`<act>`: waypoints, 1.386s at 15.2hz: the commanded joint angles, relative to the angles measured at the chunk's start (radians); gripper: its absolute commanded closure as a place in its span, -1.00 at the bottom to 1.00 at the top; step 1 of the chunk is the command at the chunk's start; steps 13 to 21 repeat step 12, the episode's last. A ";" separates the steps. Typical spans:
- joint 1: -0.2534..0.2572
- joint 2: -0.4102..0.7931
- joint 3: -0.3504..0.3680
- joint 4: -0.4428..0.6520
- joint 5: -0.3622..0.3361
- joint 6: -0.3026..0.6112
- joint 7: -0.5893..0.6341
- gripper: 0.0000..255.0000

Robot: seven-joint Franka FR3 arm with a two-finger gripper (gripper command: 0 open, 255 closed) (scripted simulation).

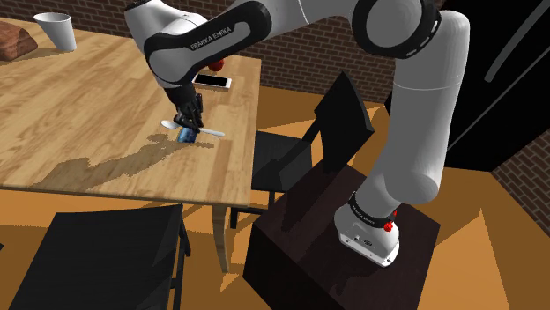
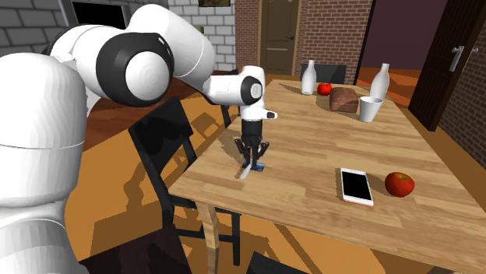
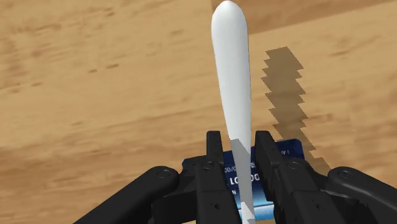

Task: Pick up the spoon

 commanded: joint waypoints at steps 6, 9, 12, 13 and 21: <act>0.000 -0.033 0.004 0.048 0.011 -0.080 -0.015 1.00; 0.000 -0.046 0.006 0.071 0.015 -0.114 -0.021 1.00; 0.000 -0.050 0.006 0.080 0.017 -0.128 -0.024 1.00; 0.000 -0.050 0.006 0.080 0.017 -0.128 -0.024 1.00; 0.000 -0.050 0.006 0.080 0.017 -0.128 -0.024 1.00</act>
